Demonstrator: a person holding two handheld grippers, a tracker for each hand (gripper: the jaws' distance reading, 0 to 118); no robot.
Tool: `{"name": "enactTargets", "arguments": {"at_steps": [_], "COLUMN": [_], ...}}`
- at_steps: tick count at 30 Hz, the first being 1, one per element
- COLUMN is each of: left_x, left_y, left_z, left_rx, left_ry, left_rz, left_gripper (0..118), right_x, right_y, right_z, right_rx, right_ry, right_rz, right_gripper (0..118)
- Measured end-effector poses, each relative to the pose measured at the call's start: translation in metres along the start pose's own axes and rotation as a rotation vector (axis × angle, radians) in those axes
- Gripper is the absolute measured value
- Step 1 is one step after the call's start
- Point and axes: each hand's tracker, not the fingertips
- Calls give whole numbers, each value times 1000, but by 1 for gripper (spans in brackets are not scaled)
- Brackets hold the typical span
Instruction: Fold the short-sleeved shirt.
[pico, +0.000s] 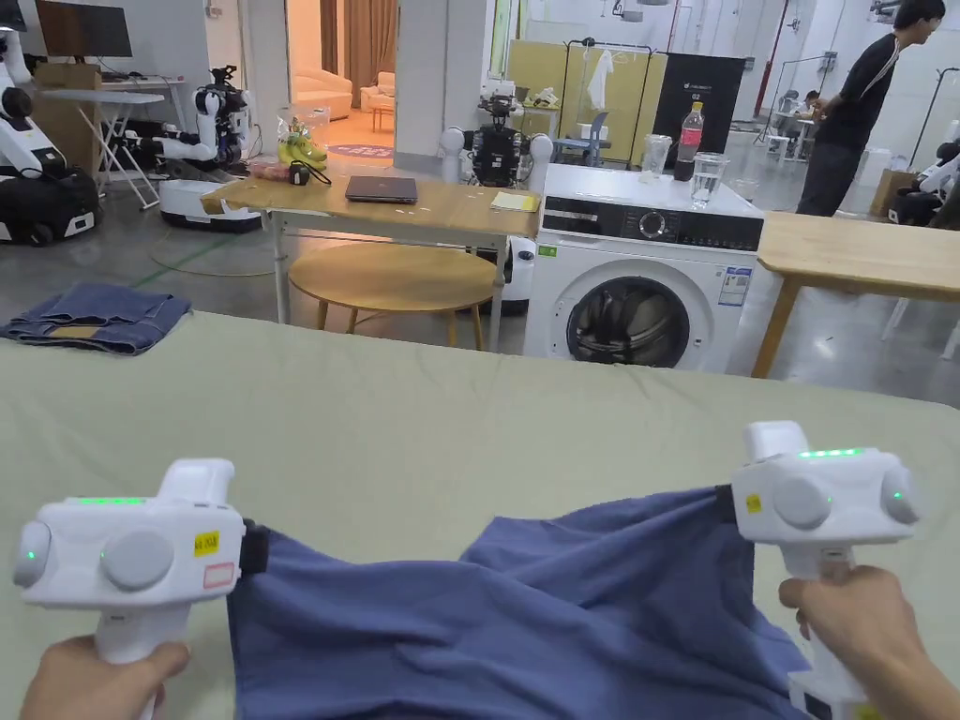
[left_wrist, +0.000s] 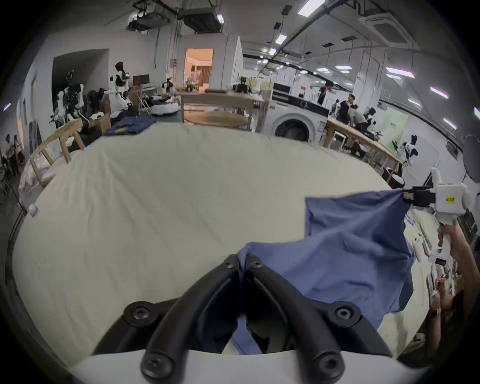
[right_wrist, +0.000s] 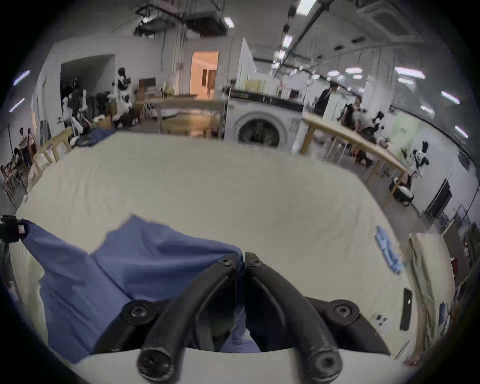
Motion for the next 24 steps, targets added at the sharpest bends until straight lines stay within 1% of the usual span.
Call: {"name": "enactTargets", "arguments": {"at_steps": [7, 13, 15, 20, 24], "left_x": [1, -7, -10, -18, -15], "left_y": [68, 139, 164, 213, 249], "left_z": [62, 97, 106, 128, 139], "left_rx": [134, 207, 232, 287, 320], "left_ry": [10, 56, 100, 103, 113], "left_rz": [-25, -42, -56, -24, -52], "left_gripper": [0, 0, 0, 0, 0], "right_x": [34, 58, 65, 76, 78], "right_y": [41, 78, 93, 129, 159], "right_z": [72, 128, 143, 171, 181], "right_rx": [156, 300, 321, 388, 429], "right_ry": [-72, -137, -143, -153, -169], "right_rz": [-6, -51, -62, -97, -90], "right_gripper": [3, 3, 3, 3, 3]}}
